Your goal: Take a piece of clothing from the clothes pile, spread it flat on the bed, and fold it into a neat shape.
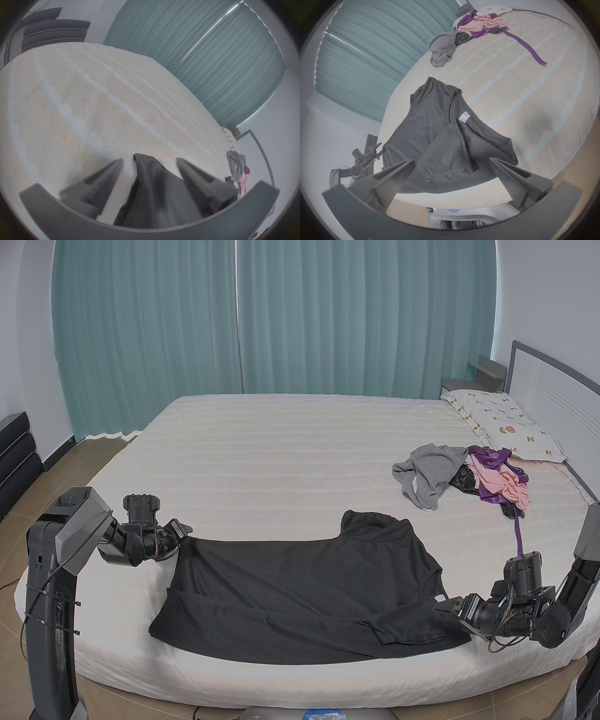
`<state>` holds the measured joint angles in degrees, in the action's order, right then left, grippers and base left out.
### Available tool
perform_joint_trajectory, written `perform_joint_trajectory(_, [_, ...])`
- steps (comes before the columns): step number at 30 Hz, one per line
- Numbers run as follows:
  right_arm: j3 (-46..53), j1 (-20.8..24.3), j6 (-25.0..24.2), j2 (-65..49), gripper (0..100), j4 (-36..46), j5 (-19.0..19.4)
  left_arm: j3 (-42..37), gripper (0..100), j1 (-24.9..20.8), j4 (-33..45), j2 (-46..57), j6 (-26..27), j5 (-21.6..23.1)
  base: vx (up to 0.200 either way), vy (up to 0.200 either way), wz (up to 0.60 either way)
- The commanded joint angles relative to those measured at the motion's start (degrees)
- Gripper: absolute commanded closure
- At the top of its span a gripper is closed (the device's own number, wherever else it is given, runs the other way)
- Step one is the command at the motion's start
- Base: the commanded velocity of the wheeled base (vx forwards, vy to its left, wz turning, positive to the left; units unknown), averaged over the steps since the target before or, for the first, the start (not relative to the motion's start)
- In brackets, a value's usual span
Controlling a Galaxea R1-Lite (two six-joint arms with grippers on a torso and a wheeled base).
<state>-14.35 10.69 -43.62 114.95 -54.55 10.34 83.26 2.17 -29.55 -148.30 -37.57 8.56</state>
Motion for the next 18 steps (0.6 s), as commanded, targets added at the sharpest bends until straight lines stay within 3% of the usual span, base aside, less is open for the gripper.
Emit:
perform_joint_trajectory(1, [0.02, 0.03, 0.02, -0.07, 0, -0.03, 0.03, -1.08, 0, 0.47, -0.24, 1.7, -1.01, 0.06, 0.0, 0.0, 0.0])
perform_joint_trajectory(7, [0.02, -0.14, -0.24, -0.6, 0, -0.03, 0.03, -10.66, 0, 2.58, -0.51, 11.01, -3.74, 4.01, 0.0, 0.0, 0.0])
perform_joint_trajectory(9, [0.11, -0.23, -0.33, -1.04, 0, -0.03, 0.03, -18.22, 0, 3.54, -0.51, 16.73, -3.47, 10.6, 0.0, 0.0, 0.0])
perform_joint_trajectory(12, [0.11, -0.06, -0.24, -1.3, 0, -0.03, 0.12, -24.9, 0, 3.98, -0.6, 21.12, -2.95, 16.75, 0.0, 0.0, 0.0])
perform_joint_trajectory(16, [0.2, 0.21, -0.24, -1.3, 0, -0.03, 0.12, -30.26, 0, 4.07, -0.6, 23.93, 0.57, 20.27, 0.0, 0.0, 0.0])
perform_joint_trajectory(18, [0.29, 0.38, -0.24, -1.3, 0, -0.03, 0.12, -35.01, 0, 3.81, -0.6, 24.81, 6.19, 20.97, 0.0, 0.0, 0.0])
